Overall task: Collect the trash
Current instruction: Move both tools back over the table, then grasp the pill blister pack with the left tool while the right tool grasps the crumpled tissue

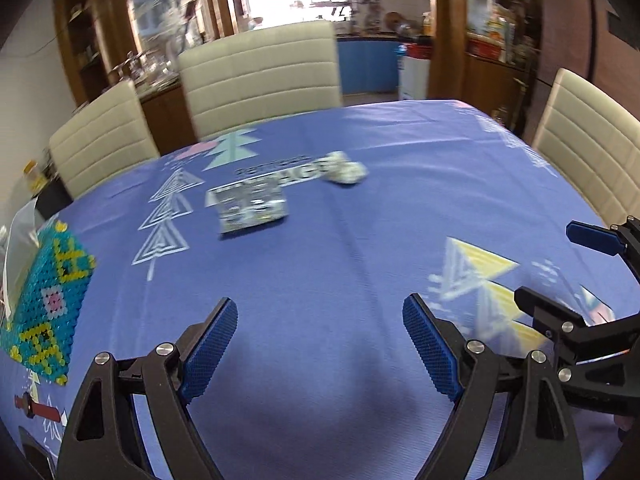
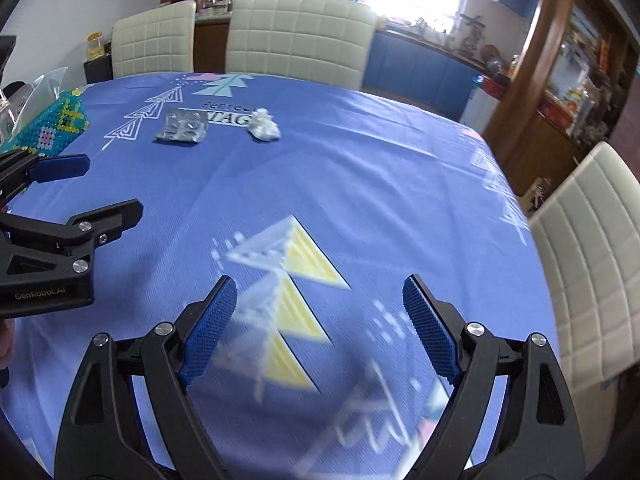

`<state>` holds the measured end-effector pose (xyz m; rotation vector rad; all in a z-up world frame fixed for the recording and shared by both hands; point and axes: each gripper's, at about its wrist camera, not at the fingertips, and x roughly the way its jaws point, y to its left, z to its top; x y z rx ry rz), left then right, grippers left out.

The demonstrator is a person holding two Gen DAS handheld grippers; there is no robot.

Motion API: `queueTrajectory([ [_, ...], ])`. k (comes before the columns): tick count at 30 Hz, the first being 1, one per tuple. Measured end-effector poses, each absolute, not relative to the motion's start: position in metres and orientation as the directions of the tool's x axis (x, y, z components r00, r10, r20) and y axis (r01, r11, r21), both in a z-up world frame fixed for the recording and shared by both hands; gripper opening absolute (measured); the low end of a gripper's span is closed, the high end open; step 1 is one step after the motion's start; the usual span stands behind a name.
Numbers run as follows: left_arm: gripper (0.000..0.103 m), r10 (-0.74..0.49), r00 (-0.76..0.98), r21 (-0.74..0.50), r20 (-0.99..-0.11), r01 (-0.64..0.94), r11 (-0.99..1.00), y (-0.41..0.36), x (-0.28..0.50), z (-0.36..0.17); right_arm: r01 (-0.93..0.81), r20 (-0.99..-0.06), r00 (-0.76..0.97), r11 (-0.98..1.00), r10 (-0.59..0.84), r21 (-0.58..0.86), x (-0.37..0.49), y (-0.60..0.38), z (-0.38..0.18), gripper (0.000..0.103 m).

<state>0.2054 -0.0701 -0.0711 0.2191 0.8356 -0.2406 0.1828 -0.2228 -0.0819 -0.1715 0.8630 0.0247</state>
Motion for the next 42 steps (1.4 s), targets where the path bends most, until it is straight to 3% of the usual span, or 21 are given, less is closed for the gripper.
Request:
queueTrajectory([
  [6,0.083,-0.127,0.627,0.017,-0.769,0.219,0.976,-0.027,0.263,-0.082,-0.106,-0.77,0.636,0.982,-0.055,-0.158,0.26,-0.199,-0.092,0.084],
  [14,0.086,-0.15,0.6,-0.024,-0.785,0.212,0.977,-0.043,0.329,-0.1,-0.093,-0.789,0.614,0.989,-0.036,-0.117,0.324,-0.201,-0.11,0.084],
  [28,0.086,-0.069,0.575,0.022,-0.815,0.149,0.989,-0.018,0.37,-0.125,-0.162,-0.805,0.593,0.984,0.034,-0.077,0.39,-0.182,-0.123,0.084],
  [30,0.081,-0.067,0.577,0.024,-0.814,0.148,0.989,-0.011,0.368,-0.125,-0.184,-0.809,0.583,0.982,0.073,-0.045,0.393,-0.178,-0.125,0.075],
  [31,0.071,-0.074,0.578,0.015,-0.813,0.148,0.989,-0.007,0.366,-0.124,-0.199,-0.809,0.579,0.98,0.1,-0.021,0.393,-0.176,-0.125,0.064],
  [32,0.057,-0.072,0.585,0.019,-0.808,0.149,0.989,-0.003,0.362,-0.122,-0.212,-0.81,0.573,0.977,0.123,-0.001,0.393,-0.175,-0.124,0.046],
  [33,0.057,-0.073,0.582,0.018,-0.81,0.15,0.989,0.001,0.36,-0.12,-0.221,-0.81,0.571,0.975,0.132,0.003,0.392,-0.172,-0.123,0.036],
  [37,0.056,-0.099,0.568,0.002,-0.817,0.174,0.985,0.012,0.353,-0.119,-0.261,-0.798,0.591,0.964,0.119,-0.05,0.376,-0.159,-0.12,0.03],
  [42,0.056,-0.1,0.587,0.012,-0.804,0.184,0.983,0.017,0.332,-0.113,-0.29,-0.783,0.612,0.953,0.113,-0.088,0.343,-0.156,-0.111,0.03],
])
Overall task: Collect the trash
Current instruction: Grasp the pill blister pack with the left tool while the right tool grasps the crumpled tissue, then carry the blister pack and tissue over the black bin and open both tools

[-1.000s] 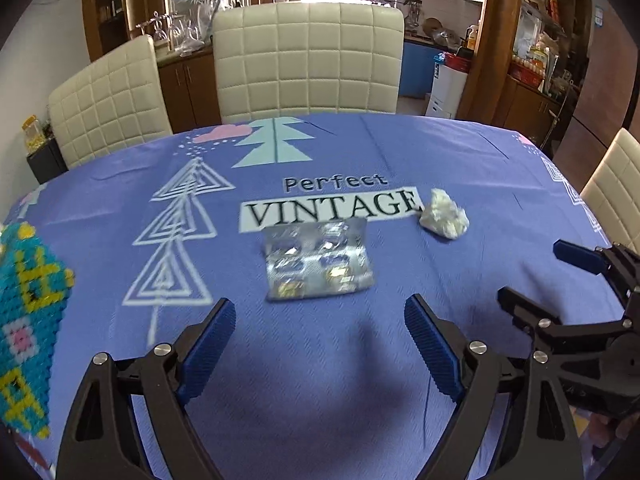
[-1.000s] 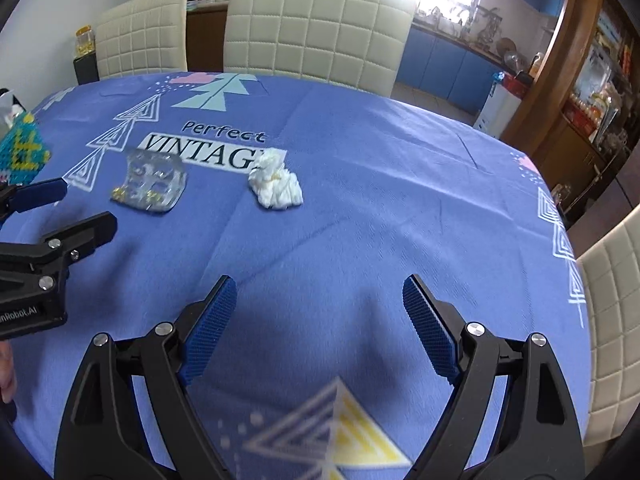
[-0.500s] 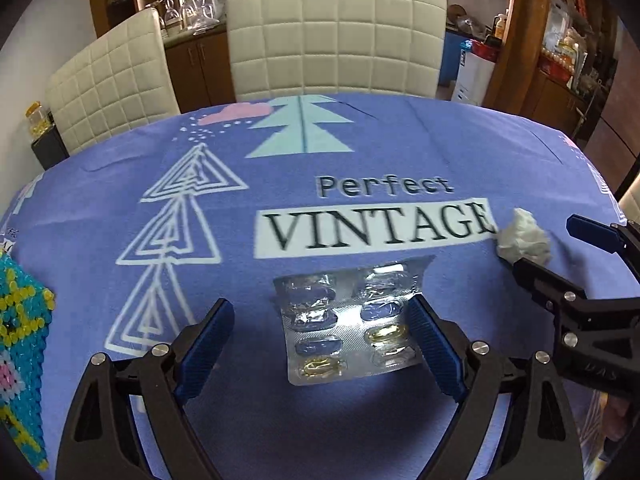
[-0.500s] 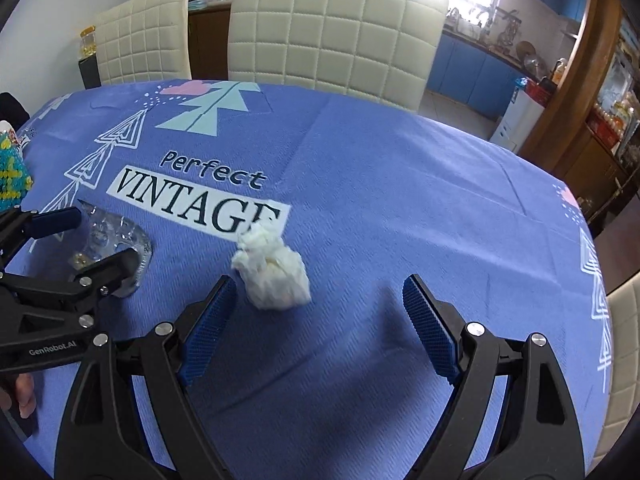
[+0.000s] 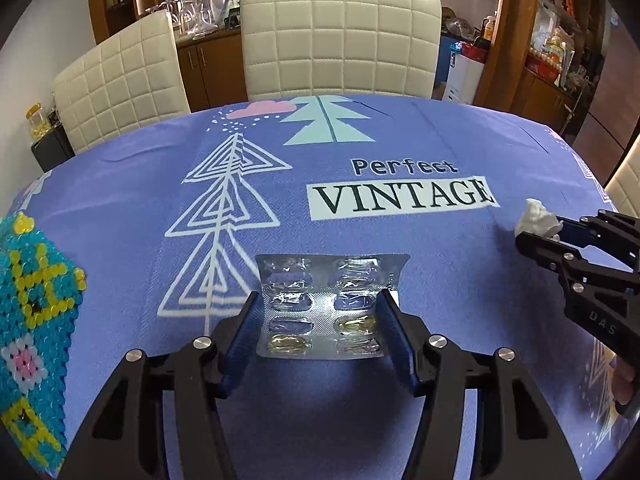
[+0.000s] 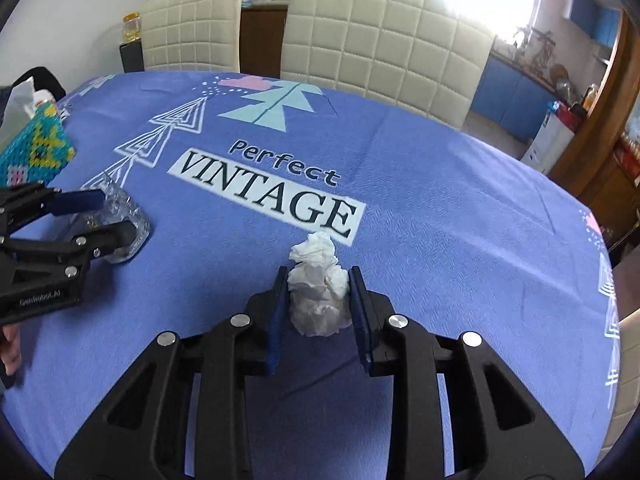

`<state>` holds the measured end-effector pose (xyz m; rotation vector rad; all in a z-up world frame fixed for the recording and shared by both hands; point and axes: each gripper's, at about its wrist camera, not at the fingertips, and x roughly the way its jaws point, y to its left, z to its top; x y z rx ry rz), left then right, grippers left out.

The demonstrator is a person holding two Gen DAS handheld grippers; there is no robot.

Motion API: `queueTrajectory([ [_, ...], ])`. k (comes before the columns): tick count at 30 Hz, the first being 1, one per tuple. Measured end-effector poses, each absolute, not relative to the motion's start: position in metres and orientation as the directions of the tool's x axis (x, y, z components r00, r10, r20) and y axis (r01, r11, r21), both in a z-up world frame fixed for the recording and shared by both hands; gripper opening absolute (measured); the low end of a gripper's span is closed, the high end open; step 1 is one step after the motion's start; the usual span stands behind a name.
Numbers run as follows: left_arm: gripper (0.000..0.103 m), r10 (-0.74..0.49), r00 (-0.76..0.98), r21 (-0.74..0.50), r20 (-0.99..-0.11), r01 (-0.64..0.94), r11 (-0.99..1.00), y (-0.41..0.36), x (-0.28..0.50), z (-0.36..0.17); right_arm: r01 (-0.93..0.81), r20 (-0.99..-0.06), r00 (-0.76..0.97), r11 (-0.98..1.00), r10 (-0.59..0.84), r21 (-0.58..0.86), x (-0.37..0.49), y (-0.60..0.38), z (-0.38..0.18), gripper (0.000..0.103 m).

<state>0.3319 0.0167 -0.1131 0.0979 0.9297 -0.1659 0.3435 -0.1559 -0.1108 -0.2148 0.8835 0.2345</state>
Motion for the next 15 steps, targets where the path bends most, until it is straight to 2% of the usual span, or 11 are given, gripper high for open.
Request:
queueTrajectory([
  [15,0.056,-0.148,0.602,0.054,-0.784,0.304,0.951,-0.041,0.238,-0.09,-0.258,-0.806,0.591,0.954,0.032,-0.151,0.218,-0.209,-0.114,0.03],
])
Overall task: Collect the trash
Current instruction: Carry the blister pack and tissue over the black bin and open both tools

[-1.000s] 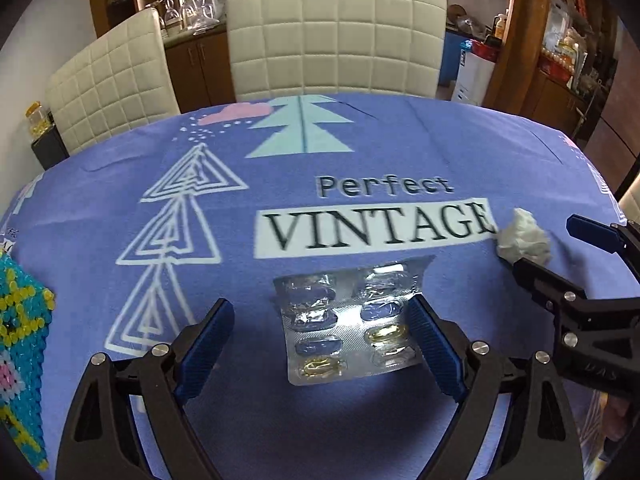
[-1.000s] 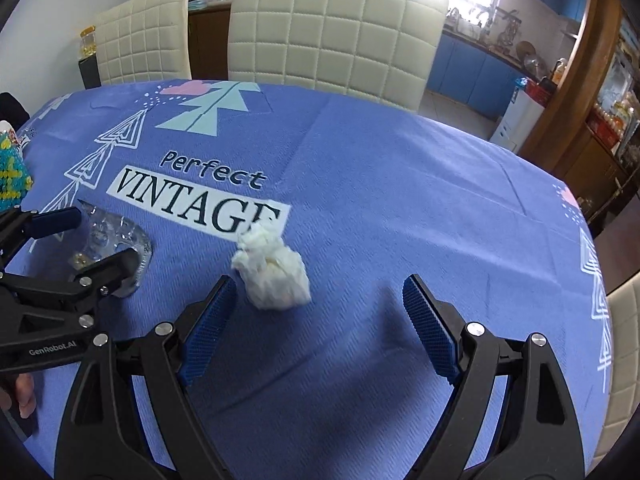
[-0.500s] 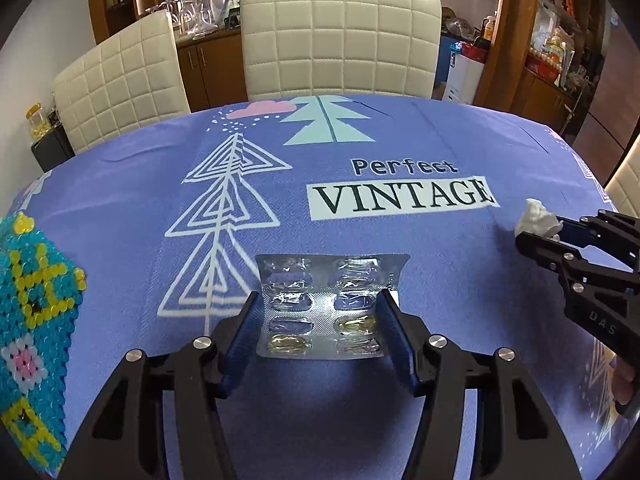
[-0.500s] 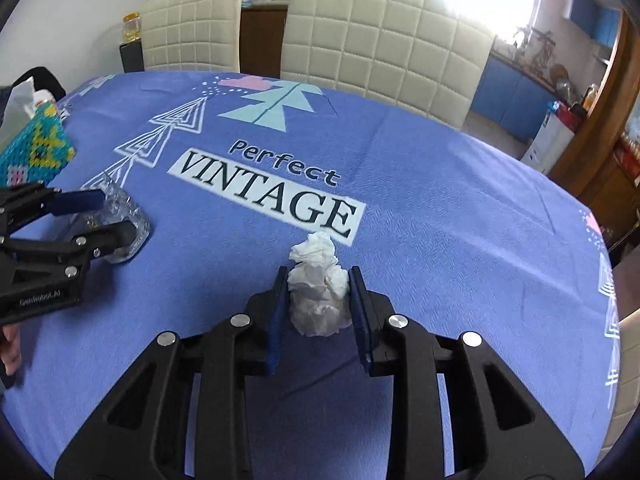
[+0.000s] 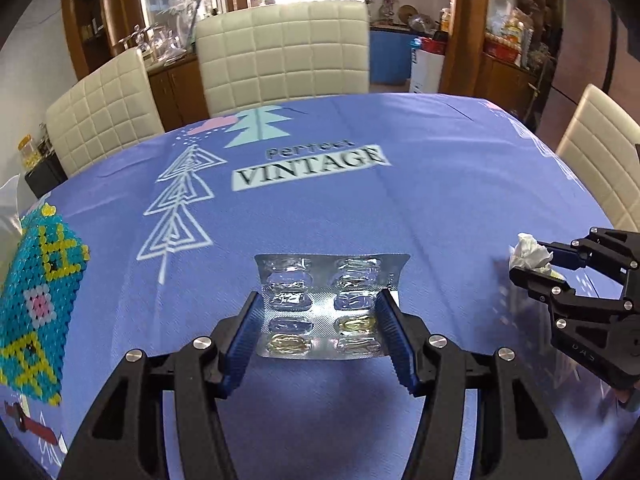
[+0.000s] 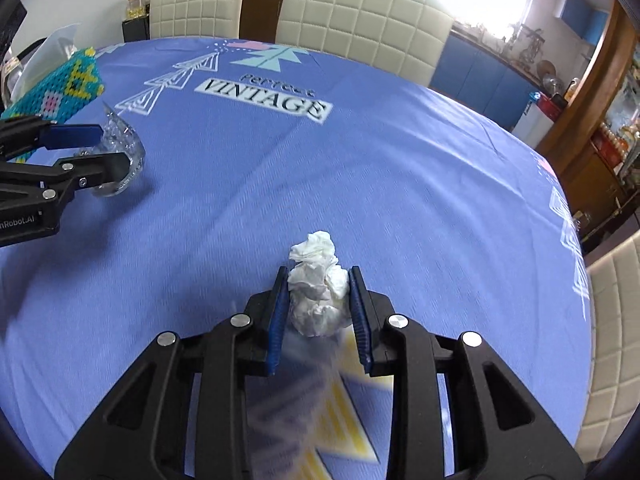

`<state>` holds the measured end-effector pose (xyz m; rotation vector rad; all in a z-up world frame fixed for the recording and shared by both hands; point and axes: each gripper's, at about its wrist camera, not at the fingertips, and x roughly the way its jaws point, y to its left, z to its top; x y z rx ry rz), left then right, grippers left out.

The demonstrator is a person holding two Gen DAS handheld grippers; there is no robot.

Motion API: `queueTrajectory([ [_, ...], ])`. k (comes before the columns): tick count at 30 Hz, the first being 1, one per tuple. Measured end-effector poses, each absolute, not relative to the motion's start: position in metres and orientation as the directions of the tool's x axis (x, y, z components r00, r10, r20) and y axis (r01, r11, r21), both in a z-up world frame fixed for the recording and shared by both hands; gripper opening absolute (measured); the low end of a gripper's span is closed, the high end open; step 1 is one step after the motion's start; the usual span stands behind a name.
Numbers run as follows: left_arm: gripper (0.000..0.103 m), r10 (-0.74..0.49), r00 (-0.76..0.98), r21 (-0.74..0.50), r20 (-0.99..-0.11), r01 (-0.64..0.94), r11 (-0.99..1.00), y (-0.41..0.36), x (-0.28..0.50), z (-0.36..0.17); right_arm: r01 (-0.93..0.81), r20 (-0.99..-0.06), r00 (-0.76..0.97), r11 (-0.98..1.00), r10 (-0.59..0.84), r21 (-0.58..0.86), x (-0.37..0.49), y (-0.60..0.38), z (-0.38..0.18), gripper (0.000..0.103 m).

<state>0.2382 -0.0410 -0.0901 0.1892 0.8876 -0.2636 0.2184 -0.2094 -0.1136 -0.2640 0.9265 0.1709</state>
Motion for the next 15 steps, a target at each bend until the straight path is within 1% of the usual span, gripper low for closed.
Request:
queueTrajectory([
  [6,0.056,-0.165,0.604,0.103,-0.78,0.384,0.917,-0.09,0.19,-0.094,-0.236,-0.799,0.601,0.951,-0.018,-0.199,0.158,-0.236,-0.111,0.03],
  [15,0.056,-0.242,0.582,0.082,-0.777,0.473,0.877,-0.152,0.133,-0.094,-0.147,-0.778,0.626,0.971,-0.056,-0.188,0.089,-0.288,-0.1,0.03],
])
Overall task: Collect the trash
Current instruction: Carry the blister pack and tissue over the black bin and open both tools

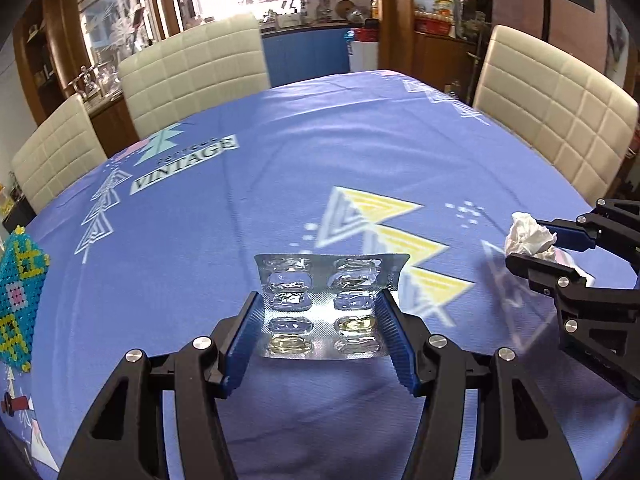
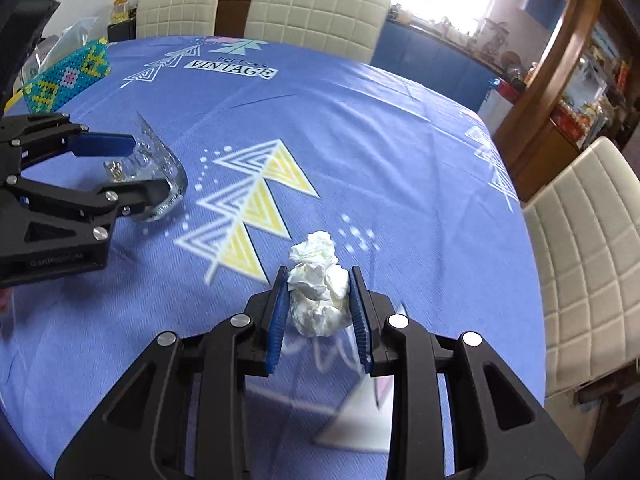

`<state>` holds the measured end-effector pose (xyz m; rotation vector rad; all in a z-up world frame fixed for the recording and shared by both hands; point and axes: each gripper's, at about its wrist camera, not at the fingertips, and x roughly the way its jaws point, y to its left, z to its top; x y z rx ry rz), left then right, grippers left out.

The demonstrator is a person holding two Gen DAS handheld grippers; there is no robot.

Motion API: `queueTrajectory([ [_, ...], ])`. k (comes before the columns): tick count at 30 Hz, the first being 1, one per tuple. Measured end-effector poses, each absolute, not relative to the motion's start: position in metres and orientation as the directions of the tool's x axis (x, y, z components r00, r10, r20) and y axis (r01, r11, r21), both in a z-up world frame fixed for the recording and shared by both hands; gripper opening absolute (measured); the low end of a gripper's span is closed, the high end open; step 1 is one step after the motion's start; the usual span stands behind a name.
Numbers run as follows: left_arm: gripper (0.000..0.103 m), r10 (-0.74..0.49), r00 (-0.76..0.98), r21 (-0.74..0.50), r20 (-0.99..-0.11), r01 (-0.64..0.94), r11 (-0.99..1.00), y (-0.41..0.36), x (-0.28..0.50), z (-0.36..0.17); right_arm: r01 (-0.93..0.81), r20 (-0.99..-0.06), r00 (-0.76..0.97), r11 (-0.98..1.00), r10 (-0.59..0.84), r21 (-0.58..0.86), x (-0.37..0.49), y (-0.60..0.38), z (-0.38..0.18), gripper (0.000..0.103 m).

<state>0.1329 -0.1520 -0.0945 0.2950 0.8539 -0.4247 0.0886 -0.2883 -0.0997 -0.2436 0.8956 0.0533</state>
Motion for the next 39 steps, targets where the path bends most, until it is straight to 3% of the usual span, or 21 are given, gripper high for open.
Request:
queueTrajectory([
  [22,0.057,-0.4,0.535,0.092,-0.744,0.676,0.731,-0.317,0.031,-0.074,0.126,-0.718,0.66,0.975,-0.222,-0.185,-0.044,-0.425,-0.073,0.031],
  [39,0.057,-0.481,0.451,0.103,-0.752,0.801,0.59,-0.434,-0.025,-0.078,0.329,-0.726,0.611,0.935,-0.316,-0.13,-0.116,-0.523,-0.085,0.032],
])
